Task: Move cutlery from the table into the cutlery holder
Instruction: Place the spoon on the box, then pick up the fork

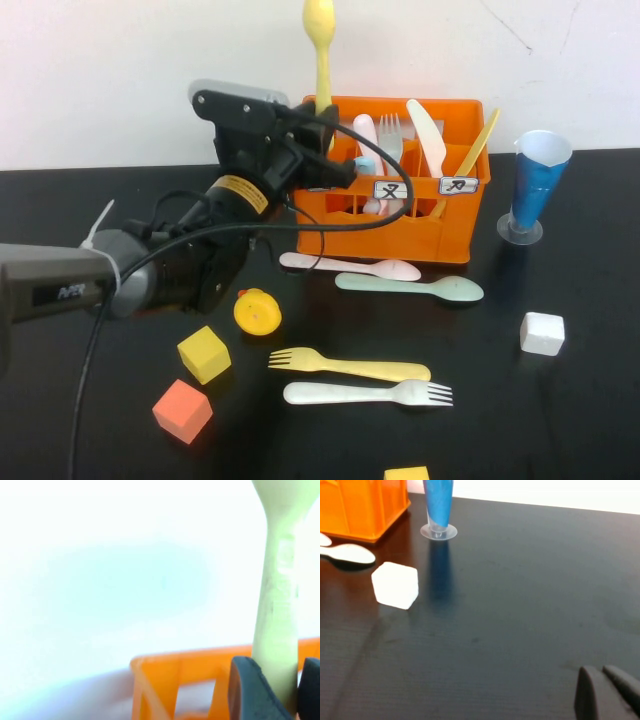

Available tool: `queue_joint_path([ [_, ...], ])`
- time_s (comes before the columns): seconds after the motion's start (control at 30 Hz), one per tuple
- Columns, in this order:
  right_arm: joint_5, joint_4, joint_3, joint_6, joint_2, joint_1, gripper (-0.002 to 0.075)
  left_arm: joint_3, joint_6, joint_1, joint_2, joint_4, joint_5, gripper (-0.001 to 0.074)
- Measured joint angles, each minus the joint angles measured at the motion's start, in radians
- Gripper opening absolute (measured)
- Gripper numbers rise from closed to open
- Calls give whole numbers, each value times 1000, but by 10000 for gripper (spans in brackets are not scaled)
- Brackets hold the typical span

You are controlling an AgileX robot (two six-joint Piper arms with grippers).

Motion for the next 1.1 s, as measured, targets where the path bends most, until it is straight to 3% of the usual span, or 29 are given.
queue_joint_path([
  [0.23,0,0,0,0,0,0,-3,0,-3,1,14,23,30,174],
  [0.43,0,0,0,0,0,0,-3,-2,-3,1,0,27,69,284],
  [0.63,0,0,0,0,0,0,-3,-2,-3,1,-91,77,186,307],
  [0.8,0,0,0,0,0,0,-3,-2,-33,-6,-264,251,453,278],
  [0.93,0,0,0,0,0,0,-3,-2,-63,-54,-433,370,816,153],
  [1.1,0,0,0,0,0,0,-3,-2,142,-109,-500,270,1251,66],
])
